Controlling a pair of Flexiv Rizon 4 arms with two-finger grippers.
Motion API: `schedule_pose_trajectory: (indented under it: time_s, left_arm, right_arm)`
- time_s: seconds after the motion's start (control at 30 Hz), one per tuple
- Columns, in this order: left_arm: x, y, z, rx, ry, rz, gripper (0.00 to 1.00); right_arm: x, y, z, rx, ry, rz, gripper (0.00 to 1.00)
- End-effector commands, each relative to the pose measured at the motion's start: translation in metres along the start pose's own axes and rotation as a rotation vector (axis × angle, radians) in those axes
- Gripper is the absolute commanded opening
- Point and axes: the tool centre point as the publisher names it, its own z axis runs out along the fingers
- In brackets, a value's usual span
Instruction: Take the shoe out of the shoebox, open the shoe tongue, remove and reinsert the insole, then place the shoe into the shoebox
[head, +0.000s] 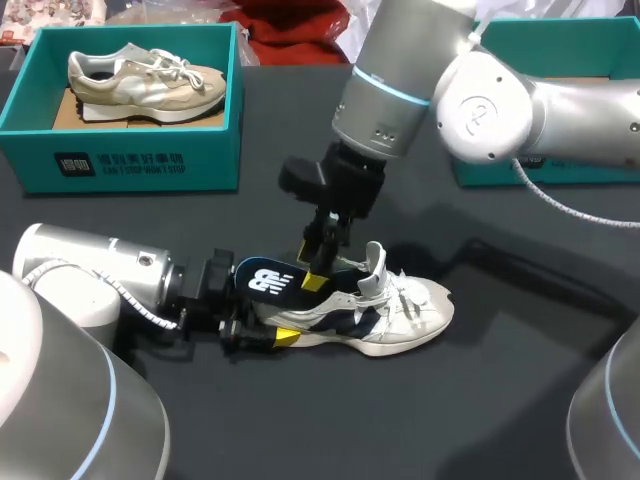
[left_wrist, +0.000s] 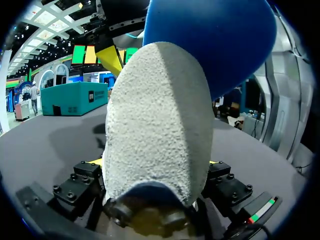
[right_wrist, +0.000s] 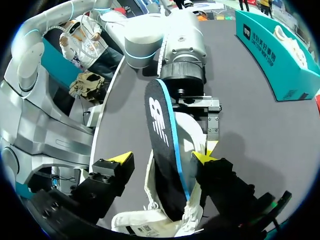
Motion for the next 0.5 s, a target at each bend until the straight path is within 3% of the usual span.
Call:
schedule_pose_trajectory:
  time_s: [0.03, 0.13, 0.23, 0.5]
  left_arm:
    - [-0.001, 0.003, 0.0, -0.001, 0.0, 0.0, 0.0]
    - [-0.001, 0.003, 0.0, -0.001, 0.0, 0.0, 0.0]
    - [-0.001, 0.003, 0.0, -0.001, 0.0, 0.0, 0.0]
    - [-0.001, 0.003, 0.0, -0.001, 0.0, 0.0, 0.0]
  right_arm:
    - [-0.006, -0.001, 0.007, -0.033, 0.034, 0.001, 0.68]
    - [-0.004, 0.0, 0.01, -0.059, 0.06, 0.002, 0.55]
    - [-0.003, 0.001, 0.012, -0.082, 0.086, 0.006, 0.49]
    - [-0.004, 0.005, 0.021, -0.126, 0.164, -0.005, 0.5]
